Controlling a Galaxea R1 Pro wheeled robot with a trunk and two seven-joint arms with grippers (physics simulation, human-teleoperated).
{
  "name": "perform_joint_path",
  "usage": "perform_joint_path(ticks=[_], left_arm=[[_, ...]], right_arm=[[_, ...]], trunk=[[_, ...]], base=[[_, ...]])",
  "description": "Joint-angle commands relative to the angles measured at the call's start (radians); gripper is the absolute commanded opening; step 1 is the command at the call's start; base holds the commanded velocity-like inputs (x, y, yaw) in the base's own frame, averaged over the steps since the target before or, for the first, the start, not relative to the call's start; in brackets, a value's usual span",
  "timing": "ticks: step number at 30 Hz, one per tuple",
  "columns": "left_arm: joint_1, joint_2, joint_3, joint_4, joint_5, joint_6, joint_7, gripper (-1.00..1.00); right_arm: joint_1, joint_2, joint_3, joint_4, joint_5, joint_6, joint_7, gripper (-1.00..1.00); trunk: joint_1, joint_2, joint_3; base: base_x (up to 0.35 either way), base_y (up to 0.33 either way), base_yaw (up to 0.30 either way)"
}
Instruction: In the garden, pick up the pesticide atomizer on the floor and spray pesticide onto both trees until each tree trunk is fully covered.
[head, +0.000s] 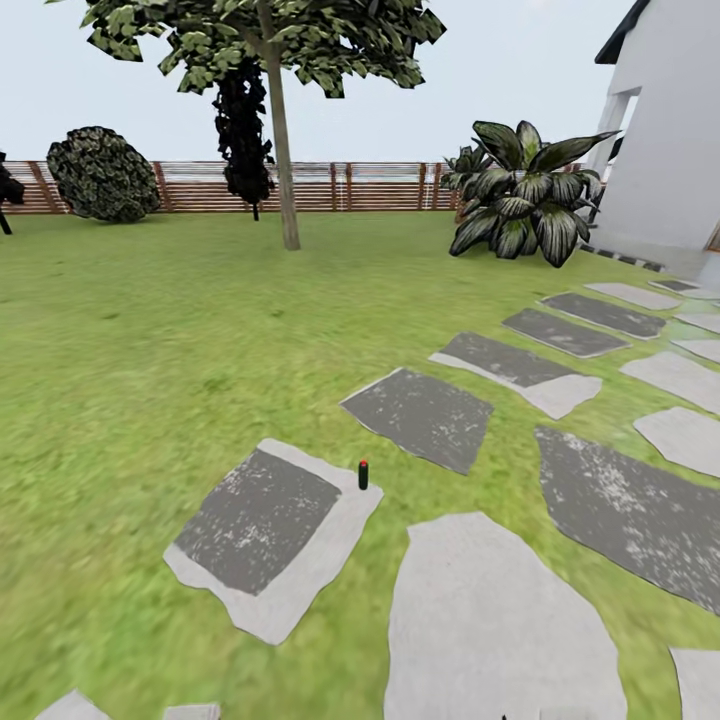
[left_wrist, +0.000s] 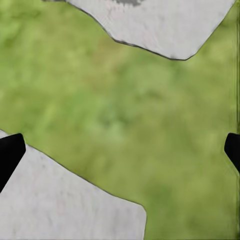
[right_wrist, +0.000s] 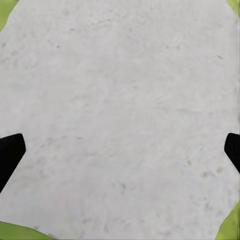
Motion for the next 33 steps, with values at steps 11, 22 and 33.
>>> perform_joint_path(ticks=[11,22,33], left_arm=[[0.000,0.000,0.003,0.001,0.000,-0.003,0.000,1.00],[0.000,0.000,0.003,0.001,0.000,-0.002,0.000,1.00],[0.000,0.001,0.003,0.001,0.000,-0.002,0.000,1.00]], right_arm=[[-0.001,0.000,0.001,0.001,0.000,-0.003,0.000,1.00],[-0.001,0.000,0.002,0.001,0.000,-0.003,0.000,1.00],[-0.001,0.000,0.002,0.001,0.000,-0.003,0.000,1.00]], trunk=[[0.000,0.000,-0.001],[0.000,0.000,-0.001],[0.000,0.000,-0.001]], base=[[0.220,-0.232,0.000],[0.215,-0.234,0.000],[0.212,-0.234,0.000]])
